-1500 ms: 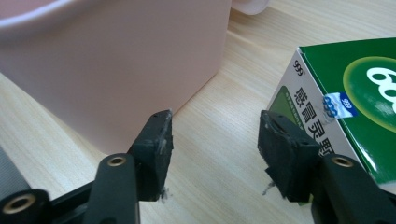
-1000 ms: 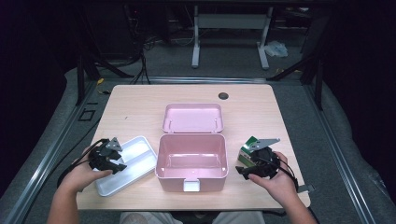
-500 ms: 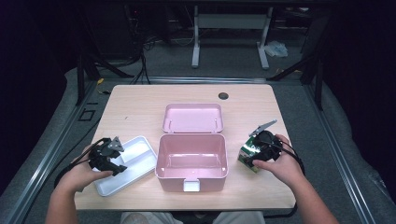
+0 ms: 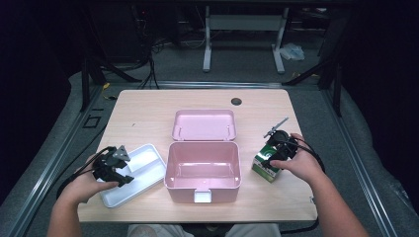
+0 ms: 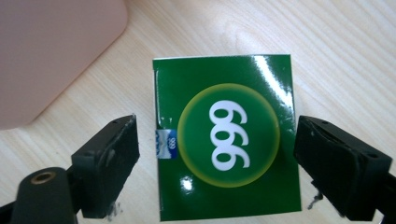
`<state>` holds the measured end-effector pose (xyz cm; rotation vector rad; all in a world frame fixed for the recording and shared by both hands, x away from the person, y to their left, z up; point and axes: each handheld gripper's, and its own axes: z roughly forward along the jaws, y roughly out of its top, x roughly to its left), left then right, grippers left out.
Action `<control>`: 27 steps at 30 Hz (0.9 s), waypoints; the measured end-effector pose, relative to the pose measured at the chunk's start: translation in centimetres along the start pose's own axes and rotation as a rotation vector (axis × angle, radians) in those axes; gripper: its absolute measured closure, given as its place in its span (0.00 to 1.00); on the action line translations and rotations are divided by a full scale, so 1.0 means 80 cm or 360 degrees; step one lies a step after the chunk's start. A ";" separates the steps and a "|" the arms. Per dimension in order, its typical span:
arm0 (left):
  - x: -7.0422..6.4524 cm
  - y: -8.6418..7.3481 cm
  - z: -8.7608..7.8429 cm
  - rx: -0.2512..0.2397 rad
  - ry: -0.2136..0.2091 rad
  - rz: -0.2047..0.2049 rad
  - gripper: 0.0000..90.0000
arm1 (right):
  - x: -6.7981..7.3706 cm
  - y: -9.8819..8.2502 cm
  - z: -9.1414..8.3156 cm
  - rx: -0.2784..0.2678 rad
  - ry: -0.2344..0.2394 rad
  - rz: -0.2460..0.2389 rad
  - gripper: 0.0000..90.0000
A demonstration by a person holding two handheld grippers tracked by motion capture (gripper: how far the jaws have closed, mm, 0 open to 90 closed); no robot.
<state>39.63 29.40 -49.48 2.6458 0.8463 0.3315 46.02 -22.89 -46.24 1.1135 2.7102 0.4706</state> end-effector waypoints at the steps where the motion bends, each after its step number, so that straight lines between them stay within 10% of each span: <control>1: 0.000 0.000 -0.001 -0.0003 -0.0002 0.0003 0.43 | -0.001 0.002 0.001 0.0012 0.0003 -0.0003 0.15; 27: -0.003 -0.002 -0.006 0.0000 0.0013 0.0019 0.44 | -0.019 0.022 0.023 0.0323 0.0134 -0.0071 0.15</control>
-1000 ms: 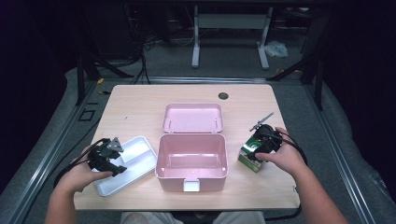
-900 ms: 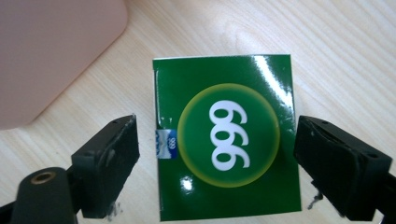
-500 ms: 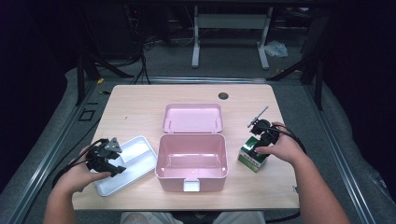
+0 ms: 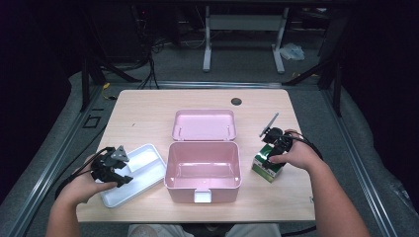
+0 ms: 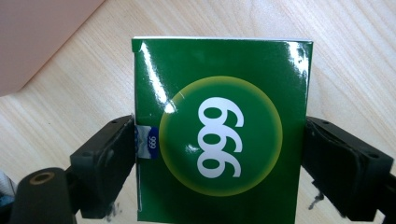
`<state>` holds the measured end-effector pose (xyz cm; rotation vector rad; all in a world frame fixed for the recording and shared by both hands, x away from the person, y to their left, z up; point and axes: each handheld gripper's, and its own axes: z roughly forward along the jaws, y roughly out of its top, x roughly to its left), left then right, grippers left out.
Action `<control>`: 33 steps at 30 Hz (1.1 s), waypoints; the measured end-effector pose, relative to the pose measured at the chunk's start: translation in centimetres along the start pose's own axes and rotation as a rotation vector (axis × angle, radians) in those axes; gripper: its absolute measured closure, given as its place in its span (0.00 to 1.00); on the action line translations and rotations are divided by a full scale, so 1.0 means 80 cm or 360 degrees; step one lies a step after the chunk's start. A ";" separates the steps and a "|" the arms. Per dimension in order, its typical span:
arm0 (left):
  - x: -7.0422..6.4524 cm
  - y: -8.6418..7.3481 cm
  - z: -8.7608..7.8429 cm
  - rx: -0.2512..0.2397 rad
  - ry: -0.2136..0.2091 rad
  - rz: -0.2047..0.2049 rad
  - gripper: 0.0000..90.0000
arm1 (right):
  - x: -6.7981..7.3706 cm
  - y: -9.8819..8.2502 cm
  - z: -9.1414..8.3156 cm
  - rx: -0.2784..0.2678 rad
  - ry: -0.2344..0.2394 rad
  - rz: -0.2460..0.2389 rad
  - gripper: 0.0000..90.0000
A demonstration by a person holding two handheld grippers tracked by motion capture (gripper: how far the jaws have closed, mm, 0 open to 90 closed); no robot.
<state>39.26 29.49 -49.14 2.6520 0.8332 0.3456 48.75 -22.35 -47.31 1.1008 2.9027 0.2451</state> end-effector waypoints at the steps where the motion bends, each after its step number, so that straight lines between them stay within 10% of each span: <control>1: 0.000 0.000 0.000 -0.0001 0.0000 0.0000 0.44 | -0.001 0.000 0.000 0.0000 0.0002 0.0006 0.15; 13: 0.001 -0.001 0.003 0.0000 -0.0010 0.0000 0.45 | 0.000 0.014 0.003 0.0136 0.0000 0.0027 0.16; 33: 0.002 -0.001 0.002 -0.0001 -0.0012 -0.0002 0.45 | -0.001 0.011 0.004 0.0080 -0.0002 -0.0010 0.18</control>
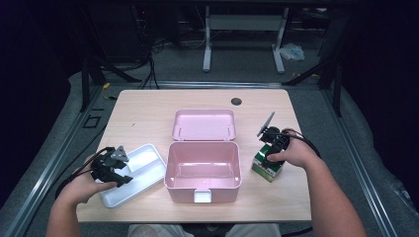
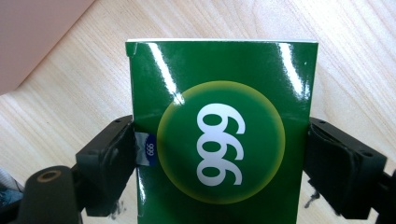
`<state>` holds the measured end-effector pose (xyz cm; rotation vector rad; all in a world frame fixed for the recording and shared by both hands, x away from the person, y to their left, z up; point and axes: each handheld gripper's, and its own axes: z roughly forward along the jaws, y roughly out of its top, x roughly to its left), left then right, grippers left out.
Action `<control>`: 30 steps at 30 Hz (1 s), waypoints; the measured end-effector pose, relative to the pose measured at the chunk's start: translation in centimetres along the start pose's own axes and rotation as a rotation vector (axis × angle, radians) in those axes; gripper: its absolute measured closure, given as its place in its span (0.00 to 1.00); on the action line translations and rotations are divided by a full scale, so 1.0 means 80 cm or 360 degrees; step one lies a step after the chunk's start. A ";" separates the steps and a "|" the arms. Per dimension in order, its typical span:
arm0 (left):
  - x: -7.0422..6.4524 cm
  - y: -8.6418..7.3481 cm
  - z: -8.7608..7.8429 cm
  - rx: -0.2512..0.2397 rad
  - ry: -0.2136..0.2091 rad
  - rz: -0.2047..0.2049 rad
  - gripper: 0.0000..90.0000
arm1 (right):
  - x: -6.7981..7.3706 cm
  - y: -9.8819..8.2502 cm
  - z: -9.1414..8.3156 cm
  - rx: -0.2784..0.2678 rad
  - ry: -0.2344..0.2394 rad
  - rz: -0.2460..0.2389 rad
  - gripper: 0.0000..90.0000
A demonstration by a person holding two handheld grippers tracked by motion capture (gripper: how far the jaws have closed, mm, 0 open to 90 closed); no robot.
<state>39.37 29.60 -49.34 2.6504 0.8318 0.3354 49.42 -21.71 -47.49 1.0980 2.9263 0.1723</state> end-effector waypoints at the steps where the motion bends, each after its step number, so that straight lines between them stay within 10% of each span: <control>1: 0.000 0.000 0.000 -0.0001 -0.0001 -0.0001 0.45 | 0.000 0.000 0.000 0.0001 -0.0001 0.0001 0.18; 30: 0.000 -0.001 -0.003 -0.0010 0.0006 -0.0009 0.45 | 0.018 0.006 -0.048 -0.0036 -0.0055 -0.0134 0.18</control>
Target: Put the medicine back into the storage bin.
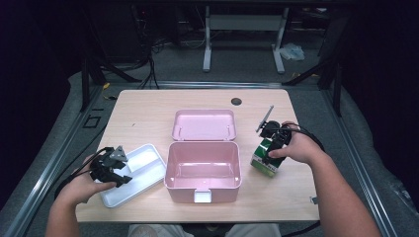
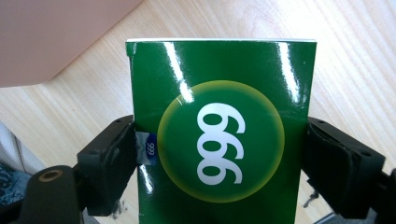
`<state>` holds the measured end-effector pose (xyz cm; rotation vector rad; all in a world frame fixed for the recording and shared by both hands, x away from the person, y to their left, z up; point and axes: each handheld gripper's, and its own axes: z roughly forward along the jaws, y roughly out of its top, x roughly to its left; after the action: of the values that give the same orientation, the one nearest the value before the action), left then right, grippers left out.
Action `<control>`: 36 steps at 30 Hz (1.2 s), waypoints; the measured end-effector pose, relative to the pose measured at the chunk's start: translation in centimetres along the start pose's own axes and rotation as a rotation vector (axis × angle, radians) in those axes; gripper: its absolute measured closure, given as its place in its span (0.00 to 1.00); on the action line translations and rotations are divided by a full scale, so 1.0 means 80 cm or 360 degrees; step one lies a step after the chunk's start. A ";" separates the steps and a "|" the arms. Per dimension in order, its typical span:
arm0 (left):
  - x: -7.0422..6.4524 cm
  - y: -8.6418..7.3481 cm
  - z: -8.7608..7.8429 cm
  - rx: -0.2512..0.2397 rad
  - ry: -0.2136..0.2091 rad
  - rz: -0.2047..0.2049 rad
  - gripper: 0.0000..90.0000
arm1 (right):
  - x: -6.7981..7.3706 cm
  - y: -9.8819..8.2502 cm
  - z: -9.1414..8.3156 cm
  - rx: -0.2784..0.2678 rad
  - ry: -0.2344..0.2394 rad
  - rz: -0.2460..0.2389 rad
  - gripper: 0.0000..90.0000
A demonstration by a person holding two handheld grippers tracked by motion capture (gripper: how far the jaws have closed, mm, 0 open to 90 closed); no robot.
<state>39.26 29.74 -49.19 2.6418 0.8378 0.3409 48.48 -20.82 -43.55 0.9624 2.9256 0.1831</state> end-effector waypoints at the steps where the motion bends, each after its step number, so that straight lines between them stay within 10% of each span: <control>1: 0.000 0.000 0.000 0.0002 -0.0001 0.0003 0.45 | 0.000 0.000 -0.002 0.0001 -0.0001 -0.0004 0.18; 36: 0.000 0.000 0.003 0.0008 -0.0008 0.0008 0.45 | 0.037 0.035 -0.118 0.0013 -0.0045 -0.0357 0.18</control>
<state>39.34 29.70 -49.39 2.6486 0.8311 0.3336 46.90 -17.71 -33.86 0.6241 2.9799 0.1454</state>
